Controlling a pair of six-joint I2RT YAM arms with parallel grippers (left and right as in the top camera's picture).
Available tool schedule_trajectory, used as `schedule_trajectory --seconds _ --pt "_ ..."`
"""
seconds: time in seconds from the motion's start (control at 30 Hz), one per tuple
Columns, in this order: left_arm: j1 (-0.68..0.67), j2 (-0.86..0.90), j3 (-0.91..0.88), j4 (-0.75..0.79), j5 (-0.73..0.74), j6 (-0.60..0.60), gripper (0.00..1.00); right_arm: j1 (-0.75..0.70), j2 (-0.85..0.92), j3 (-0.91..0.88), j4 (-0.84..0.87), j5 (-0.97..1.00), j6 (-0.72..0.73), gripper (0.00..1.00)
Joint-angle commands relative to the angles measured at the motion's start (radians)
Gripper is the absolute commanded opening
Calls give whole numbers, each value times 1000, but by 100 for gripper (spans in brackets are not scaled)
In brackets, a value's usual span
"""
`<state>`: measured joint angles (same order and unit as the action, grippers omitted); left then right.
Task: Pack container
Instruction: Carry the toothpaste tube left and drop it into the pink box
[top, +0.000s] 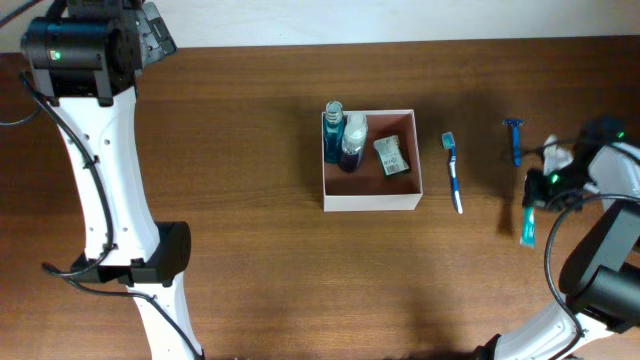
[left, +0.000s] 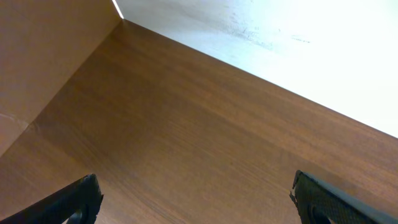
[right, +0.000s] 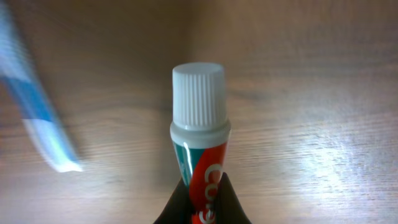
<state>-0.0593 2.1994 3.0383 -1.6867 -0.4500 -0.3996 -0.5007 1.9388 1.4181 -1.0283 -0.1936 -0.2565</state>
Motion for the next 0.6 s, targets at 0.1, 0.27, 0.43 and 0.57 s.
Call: schedule_trajectory --seconds 0.1,0.27,0.43,0.57 --pt "3 1 -5 -1 -14 12 99 31 -3 327 -161 -556 139 4" --pt "3 1 -5 -1 -14 12 99 139 -3 437 -188 -703 185 4" --pt "3 1 -5 -1 -14 12 99 304 -2 439 -107 -649 187 8" --pt "3 1 -5 -1 -14 12 99 433 -2 439 -44 -474 188 8"
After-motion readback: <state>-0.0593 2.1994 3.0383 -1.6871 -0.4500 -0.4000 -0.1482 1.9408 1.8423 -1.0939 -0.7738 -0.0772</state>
